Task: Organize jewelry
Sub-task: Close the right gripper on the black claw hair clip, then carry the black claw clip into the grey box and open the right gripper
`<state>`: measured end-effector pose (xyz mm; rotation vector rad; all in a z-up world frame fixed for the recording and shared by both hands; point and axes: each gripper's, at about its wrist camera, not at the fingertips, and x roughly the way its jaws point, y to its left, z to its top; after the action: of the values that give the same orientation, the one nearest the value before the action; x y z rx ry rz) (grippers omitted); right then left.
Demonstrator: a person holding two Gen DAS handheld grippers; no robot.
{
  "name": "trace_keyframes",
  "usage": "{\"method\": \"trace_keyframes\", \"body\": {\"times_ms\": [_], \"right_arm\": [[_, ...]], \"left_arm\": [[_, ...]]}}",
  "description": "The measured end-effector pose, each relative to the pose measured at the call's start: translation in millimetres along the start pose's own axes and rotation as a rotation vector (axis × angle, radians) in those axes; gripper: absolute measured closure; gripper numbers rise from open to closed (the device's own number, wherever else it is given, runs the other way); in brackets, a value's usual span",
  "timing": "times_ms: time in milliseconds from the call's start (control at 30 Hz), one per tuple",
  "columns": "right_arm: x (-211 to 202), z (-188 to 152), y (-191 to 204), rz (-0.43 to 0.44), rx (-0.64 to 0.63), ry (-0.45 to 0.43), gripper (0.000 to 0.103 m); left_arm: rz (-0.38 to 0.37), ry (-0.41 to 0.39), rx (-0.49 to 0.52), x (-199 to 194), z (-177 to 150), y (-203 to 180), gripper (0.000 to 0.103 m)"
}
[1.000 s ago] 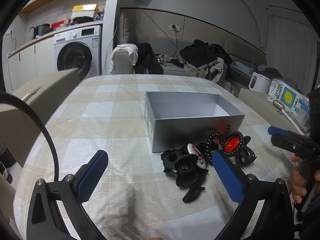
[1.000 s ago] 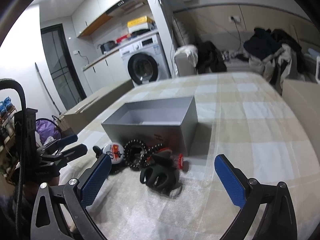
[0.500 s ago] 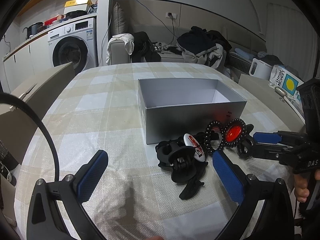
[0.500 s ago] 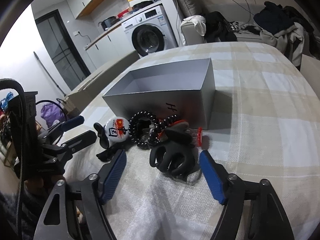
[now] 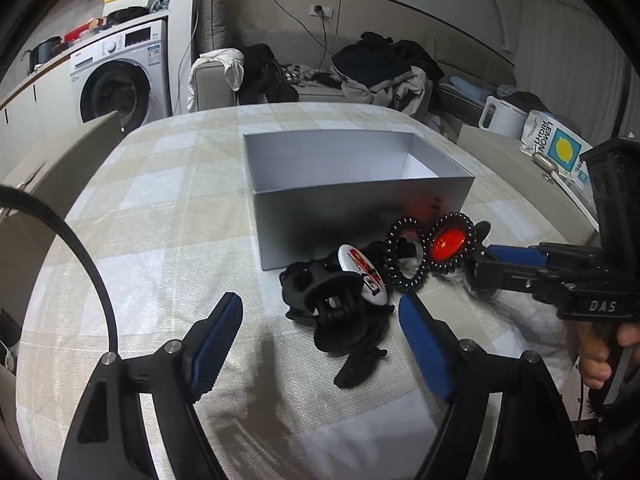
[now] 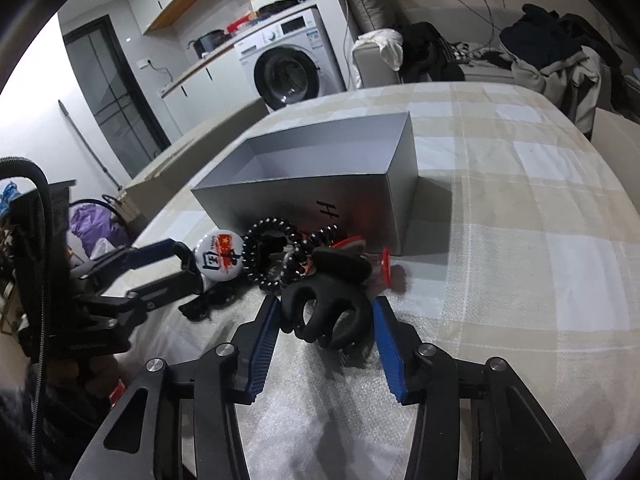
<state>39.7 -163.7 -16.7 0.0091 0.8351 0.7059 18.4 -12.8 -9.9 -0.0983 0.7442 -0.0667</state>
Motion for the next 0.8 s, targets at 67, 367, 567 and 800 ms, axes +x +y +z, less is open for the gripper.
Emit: {"method": "trace_keyframes", "body": {"times_ms": [67, 367, 567, 800], "right_arm": [[-7, -3, -2, -0.006, 0.007, -0.023, 0.058], [-19, 1, -8, 0.006, 0.032, -0.084, 0.058], [-21, 2, -8, 0.013, 0.037, -0.109, 0.058], [-29, 2, -9, 0.016, 0.041, -0.152, 0.058]], "left_arm": [[-0.013, 0.010, -0.005, 1, 1, 0, 0.032], [-0.061, 0.010, -0.050, -5, -3, 6, 0.084], [-0.060, -0.016, -0.053, -11, -6, 6, 0.084], [-0.049, -0.084, -0.044, -26, 0, 9, 0.084]]}}
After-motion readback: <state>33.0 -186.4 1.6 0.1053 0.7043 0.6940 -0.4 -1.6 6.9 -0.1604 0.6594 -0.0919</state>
